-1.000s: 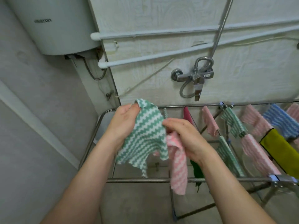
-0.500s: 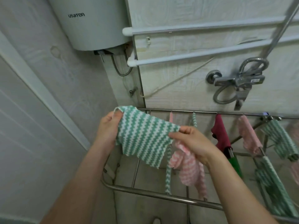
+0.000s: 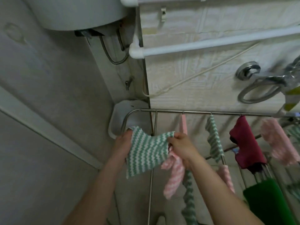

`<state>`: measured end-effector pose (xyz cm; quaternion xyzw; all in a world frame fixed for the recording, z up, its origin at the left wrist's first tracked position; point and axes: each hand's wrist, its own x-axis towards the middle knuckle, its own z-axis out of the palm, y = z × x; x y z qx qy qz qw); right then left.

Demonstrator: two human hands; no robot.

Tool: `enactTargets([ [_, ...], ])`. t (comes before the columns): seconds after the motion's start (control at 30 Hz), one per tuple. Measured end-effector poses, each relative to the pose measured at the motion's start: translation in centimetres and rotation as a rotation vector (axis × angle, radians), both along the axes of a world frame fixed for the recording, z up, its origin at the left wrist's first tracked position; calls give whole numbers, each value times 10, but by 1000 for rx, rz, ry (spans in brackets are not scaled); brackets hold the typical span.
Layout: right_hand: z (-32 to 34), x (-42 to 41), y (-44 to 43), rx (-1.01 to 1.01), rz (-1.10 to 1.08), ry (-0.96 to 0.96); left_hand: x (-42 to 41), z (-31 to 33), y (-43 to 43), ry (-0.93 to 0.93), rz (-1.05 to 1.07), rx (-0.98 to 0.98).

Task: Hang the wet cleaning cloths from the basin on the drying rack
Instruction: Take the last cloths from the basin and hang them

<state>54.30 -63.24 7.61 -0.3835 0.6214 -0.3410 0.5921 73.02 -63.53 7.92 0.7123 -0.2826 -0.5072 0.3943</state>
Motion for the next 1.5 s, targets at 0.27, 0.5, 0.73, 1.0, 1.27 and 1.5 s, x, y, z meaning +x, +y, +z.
enactTargets([
  [0.27, -44, 2, -60, -62, 121, 531, -8, -38, -45, -78, -70, 12],
  [0.5, -42, -6, -116, -74, 50, 655, -19, -46, -99, -59, -80, 69],
  [0.73, -46, 6, -101, 32, 95, 536, -12, -71, -108, 290, -134, 112],
  [1.0, -50, 22, -67, 122, 302, 56, -4, -61, -105, 209, -438, 7],
  [1.27, -42, 16, -58, 84, 357, 441, 5, -66, -116, -56, -483, 33],
  [1.5, -33, 16, -57, 108, 472, 587, 1, -74, -112, -183, -606, 16],
])
